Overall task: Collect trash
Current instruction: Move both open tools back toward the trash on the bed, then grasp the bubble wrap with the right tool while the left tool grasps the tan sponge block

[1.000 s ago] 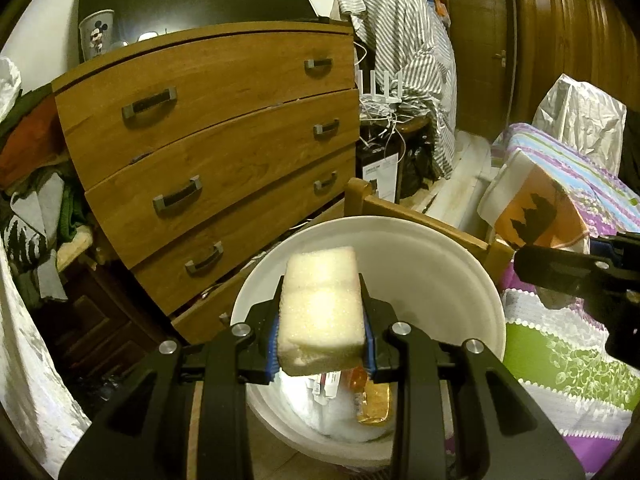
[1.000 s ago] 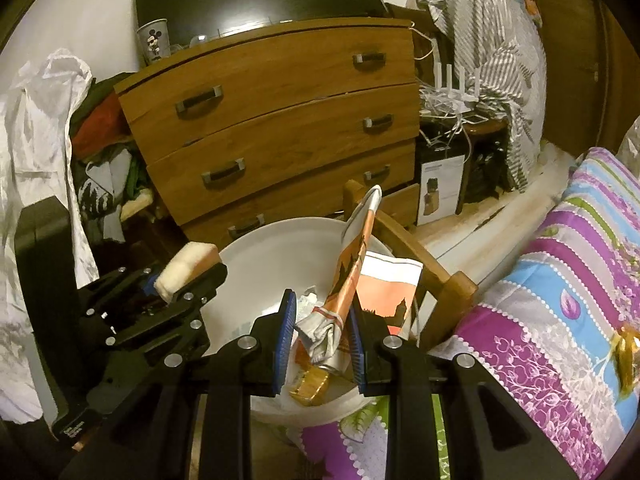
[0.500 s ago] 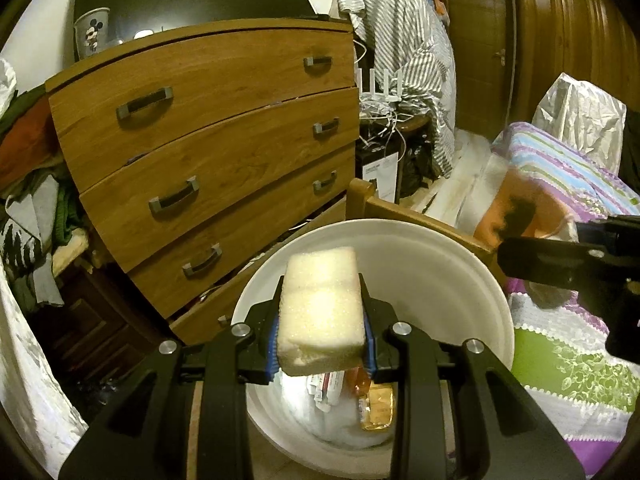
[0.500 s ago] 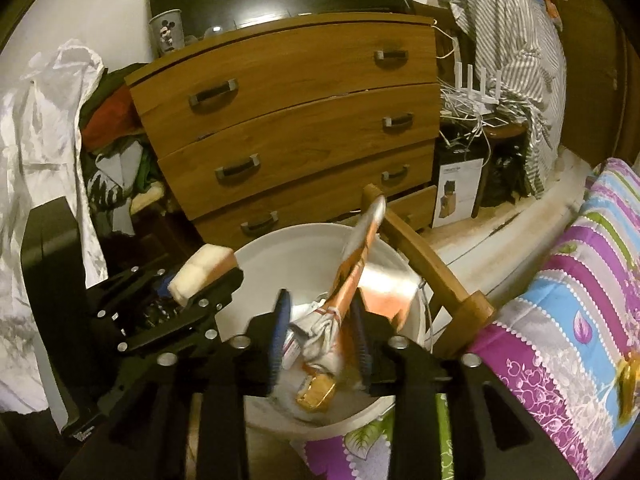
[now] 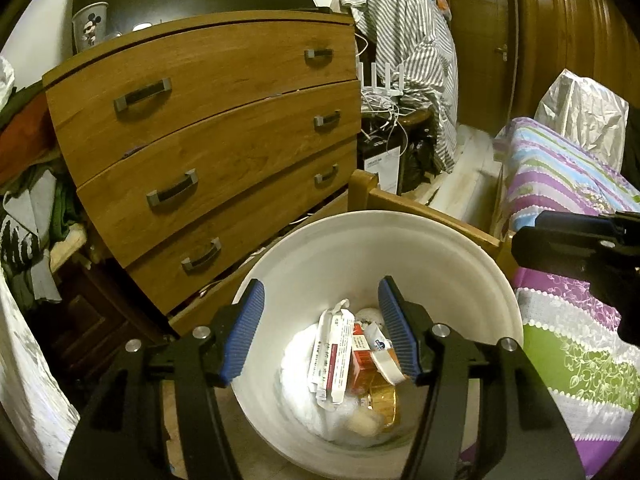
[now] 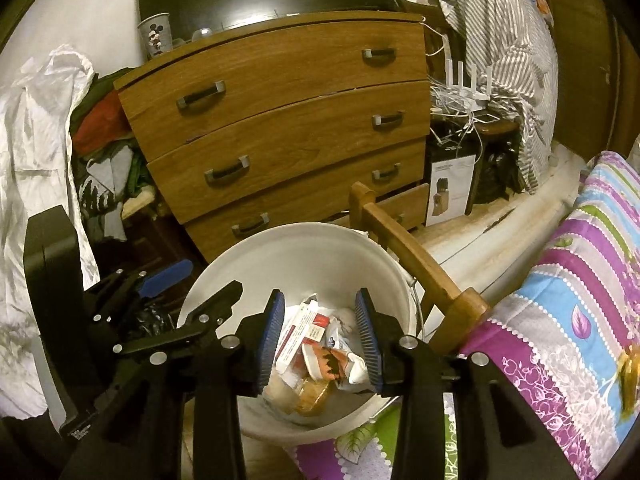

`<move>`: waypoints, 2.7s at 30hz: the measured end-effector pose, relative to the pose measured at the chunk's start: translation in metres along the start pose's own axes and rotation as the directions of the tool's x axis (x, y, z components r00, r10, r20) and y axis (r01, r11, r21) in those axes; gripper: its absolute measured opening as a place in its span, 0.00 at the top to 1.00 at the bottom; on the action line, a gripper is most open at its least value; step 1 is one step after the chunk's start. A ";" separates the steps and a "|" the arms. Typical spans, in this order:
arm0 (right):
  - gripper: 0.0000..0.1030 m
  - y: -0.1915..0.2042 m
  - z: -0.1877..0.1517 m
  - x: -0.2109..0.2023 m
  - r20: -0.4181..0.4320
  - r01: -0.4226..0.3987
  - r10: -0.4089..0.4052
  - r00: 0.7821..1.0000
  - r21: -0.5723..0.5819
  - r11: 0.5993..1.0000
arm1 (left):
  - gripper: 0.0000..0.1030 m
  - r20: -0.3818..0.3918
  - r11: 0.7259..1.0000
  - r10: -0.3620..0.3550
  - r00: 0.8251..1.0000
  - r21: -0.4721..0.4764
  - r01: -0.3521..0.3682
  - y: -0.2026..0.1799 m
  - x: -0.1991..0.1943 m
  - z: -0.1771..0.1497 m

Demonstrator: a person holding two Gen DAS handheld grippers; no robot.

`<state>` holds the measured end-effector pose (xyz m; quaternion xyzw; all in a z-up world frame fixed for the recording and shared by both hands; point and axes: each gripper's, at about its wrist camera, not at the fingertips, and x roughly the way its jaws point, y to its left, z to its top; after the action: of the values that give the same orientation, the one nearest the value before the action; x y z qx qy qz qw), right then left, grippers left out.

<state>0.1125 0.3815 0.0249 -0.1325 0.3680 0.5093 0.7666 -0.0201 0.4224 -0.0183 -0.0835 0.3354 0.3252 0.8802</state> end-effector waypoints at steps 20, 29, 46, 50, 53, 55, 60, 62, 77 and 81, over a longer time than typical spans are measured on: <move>0.47 -0.021 -0.096 -0.116 0.366 0.425 -0.428 0.826 0.093 0.900 | 0.28 0.102 1.000 -0.011 0.995 0.002 0.011 -0.062 -0.051 -0.015; 0.34 -0.090 -0.197 -0.202 0.361 0.571 -0.653 0.665 0.318 0.757 | 0.18 0.039 0.986 -0.155 0.987 0.065 0.152 -0.145 -0.068 -0.049; 0.23 -0.297 -0.428 -0.359 -0.004 0.507 -0.834 0.552 0.795 0.332 | 0.11 -0.081 0.890 -0.324 0.942 0.310 0.333 -0.303 -0.083 -0.113; 0.13 -0.358 -0.447 -0.364 -0.061 0.451 -0.805 0.590 0.852 0.266 | 0.11 -0.104 0.874 -0.352 0.930 0.319 0.366 -0.329 -0.079 -0.116; 0.09 -0.412 -0.439 -0.352 -0.101 0.447 -0.774 0.625 0.859 0.248 | 0.11 -0.104 0.864 -0.370 0.923 0.327 0.383 -0.348 -0.076 -0.117; 0.08 -0.443 -0.429 -0.342 -0.112 0.430 -0.749 0.653 0.869 0.244 | 0.11 -0.100 0.863 -0.372 0.923 0.330 0.383 -0.355 -0.074 -0.119; 0.06 -0.511 -0.409 -0.312 -0.203 0.395 -0.707 0.678 0.911 0.117 | 0.09 -0.155 0.865 -0.342 0.927 0.332 0.375 -0.367 -0.055 -0.130; 0.06 -0.521 -0.403 -0.301 -0.258 0.421 -0.696 0.670 0.904 0.070 | 0.06 -0.173 0.864 -0.356 0.918 0.315 0.394 -0.366 -0.050 -0.129; 0.34 -0.447 -0.422 -0.337 -0.091 0.352 -0.667 0.739 0.897 0.267 | 0.05 -0.185 0.848 -0.406 0.895 0.290 0.444 -0.360 -0.044 -0.131; 0.33 -0.387 -0.419 -0.353 -0.081 0.424 -0.603 0.793 0.784 0.453 | 0.05 -0.185 0.847 -0.407 0.894 0.289 0.445 -0.360 -0.043 -0.131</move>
<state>0.1982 -0.2746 -0.0858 0.1560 0.4073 0.0553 0.8982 0.1117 0.0730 -0.1157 -0.0290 0.4079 0.0564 0.9108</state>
